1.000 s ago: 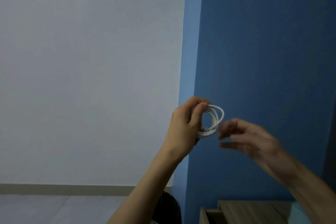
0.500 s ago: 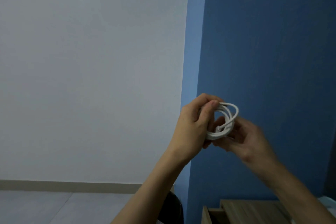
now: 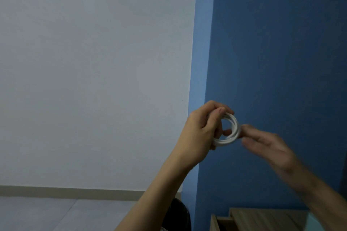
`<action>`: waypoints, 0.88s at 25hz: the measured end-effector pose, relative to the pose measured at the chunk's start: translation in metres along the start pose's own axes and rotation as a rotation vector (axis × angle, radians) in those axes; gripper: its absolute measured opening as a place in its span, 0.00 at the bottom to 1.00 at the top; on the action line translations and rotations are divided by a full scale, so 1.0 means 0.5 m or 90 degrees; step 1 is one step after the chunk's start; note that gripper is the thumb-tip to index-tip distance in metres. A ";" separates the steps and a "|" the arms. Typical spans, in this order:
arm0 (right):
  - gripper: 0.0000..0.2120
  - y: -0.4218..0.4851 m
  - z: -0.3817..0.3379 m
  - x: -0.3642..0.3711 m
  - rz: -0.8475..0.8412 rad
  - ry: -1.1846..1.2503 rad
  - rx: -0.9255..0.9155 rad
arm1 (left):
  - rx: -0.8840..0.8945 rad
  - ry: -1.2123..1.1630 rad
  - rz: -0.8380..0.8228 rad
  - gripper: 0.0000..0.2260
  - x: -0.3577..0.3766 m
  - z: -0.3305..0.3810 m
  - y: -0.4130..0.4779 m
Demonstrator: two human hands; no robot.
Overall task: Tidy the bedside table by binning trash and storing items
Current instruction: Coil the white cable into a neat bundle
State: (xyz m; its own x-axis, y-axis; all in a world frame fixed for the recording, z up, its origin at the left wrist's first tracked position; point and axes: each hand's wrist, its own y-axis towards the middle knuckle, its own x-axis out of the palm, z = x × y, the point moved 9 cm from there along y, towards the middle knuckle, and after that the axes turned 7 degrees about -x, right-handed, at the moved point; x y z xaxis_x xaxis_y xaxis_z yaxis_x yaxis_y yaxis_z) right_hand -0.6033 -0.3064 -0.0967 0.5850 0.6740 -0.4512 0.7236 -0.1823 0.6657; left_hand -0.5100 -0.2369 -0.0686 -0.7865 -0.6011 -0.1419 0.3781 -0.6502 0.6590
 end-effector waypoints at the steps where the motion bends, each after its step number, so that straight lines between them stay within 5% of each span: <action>1: 0.30 0.004 -0.005 -0.005 0.024 0.012 -0.003 | -0.008 -0.005 -0.012 0.10 0.008 -0.003 -0.001; 8: 0.33 0.004 0.021 -0.032 0.146 0.171 0.096 | -0.112 -0.090 -0.088 0.21 0.020 -0.049 -0.007; 15: 0.22 -0.005 0.043 -0.037 0.161 0.278 0.137 | -0.121 -0.096 -0.050 0.16 0.012 -0.072 -0.020; 22: 0.37 -0.026 0.098 -0.051 0.188 0.231 0.182 | -0.205 -0.166 -0.106 0.12 0.065 -0.141 -0.030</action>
State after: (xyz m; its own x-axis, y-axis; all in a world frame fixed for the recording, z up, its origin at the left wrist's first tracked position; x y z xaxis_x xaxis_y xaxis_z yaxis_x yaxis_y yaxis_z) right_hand -0.6095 -0.3562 -0.1230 0.6510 0.7591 -0.0020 0.6479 -0.5542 0.5227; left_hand -0.5068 -0.2793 -0.1352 -0.9306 -0.3660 -0.0078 0.3368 -0.8644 0.3734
